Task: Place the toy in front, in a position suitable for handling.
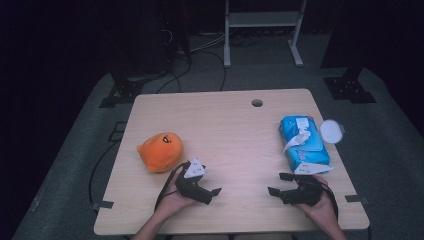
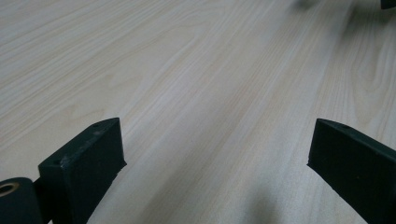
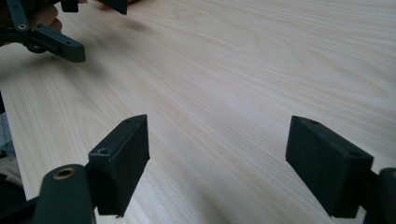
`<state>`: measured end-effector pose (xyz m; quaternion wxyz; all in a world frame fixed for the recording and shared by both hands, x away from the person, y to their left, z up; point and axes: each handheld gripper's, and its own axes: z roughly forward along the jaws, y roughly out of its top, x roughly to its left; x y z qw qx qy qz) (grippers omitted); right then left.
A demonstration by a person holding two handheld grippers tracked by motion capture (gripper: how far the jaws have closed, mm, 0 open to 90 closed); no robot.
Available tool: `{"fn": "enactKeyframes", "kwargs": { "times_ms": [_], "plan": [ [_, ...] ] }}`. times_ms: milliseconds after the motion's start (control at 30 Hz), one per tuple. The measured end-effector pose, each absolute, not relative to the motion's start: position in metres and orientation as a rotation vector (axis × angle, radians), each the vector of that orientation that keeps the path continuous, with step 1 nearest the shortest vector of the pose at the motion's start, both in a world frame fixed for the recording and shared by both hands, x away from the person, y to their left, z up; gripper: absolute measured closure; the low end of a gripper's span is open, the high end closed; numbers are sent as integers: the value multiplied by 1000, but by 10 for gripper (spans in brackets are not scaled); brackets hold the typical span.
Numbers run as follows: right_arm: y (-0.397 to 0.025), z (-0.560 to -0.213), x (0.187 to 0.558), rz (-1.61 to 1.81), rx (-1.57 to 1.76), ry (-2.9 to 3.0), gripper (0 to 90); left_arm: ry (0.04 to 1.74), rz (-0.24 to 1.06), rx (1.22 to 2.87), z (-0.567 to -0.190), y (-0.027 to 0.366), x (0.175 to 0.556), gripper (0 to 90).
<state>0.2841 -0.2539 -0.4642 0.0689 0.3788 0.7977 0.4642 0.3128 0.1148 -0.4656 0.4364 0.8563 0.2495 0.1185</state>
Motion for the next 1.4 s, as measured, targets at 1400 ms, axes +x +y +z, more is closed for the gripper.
{"fn": "enactKeyframes", "kwargs": {
  "times_ms": [1400],
  "plan": [
    [-250,-464,281,1384,1120,2413,205,732,568,1866,-392,198,325,48]
  ]
}}
